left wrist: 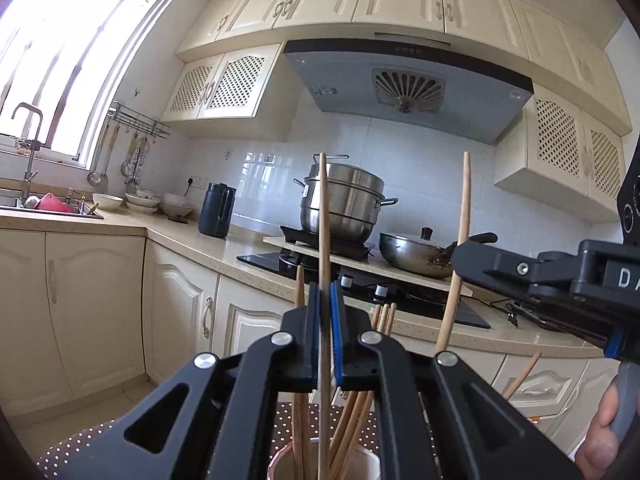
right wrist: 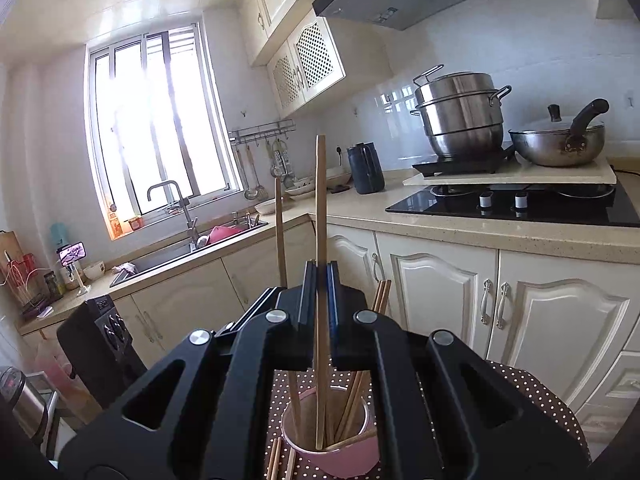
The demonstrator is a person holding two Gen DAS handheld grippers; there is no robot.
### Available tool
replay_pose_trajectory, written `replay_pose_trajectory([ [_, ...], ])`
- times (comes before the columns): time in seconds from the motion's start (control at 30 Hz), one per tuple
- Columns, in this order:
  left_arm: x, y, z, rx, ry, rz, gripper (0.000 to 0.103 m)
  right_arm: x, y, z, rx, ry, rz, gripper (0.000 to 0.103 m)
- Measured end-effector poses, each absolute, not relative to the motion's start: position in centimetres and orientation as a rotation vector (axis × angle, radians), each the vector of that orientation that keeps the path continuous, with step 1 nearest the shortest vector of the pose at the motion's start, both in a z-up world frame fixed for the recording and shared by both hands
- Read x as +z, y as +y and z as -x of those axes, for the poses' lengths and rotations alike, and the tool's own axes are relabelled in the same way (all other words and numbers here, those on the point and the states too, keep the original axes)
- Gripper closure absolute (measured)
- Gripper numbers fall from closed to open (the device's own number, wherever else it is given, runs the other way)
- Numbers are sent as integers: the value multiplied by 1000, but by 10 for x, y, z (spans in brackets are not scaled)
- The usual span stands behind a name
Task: Organize utensils
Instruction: 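Lift both held chopsticks upright and carry them over the pink cup, then lower both chopsticks into the pink cup and open the grippers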
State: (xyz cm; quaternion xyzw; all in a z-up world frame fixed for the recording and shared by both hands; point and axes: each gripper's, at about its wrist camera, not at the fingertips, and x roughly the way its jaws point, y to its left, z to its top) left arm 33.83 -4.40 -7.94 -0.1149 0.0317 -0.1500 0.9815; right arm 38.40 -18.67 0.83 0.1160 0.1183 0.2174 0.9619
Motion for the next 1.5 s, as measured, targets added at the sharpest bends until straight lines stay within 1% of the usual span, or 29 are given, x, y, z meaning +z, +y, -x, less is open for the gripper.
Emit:
replay_pose_trajectory([
  [0.17,-89,-42,-334,-317,109,220,97,-2,-184,-385,446,267,-233,97],
  [0.47,-88,-38,-324,-332,159,201,96,-11,-177,-379,439,291,-228,97],
  [0.57,-86,-35,-321,-333,174,200,77,-11,-174,-377,438,295,-222,97],
  [0.83,-82,-26,-303,-317,174,179,76,-15,-158,-367,419,300,-157,97],
  [0.9,-81,-21,-299,-308,176,175,73,-17,-158,-367,418,310,-160,97],
  [1.03,-80,-13,-298,-288,198,185,72,-25,-155,-369,408,335,-157,97],
  [1.13,-81,-8,-298,-274,218,188,69,-32,-151,-370,399,355,-149,97],
  [1.23,-81,-6,-295,-265,226,181,61,-37,-149,-370,393,378,-150,97],
  [1.27,-80,-5,-294,-259,227,178,55,-39,-149,-370,397,385,-157,97],
  [1.3,-80,-4,-293,-253,232,177,53,-40,-149,-370,401,390,-164,96],
  [1.5,-78,0,-283,-245,253,172,44,-39,-150,-362,386,410,-190,95],
])
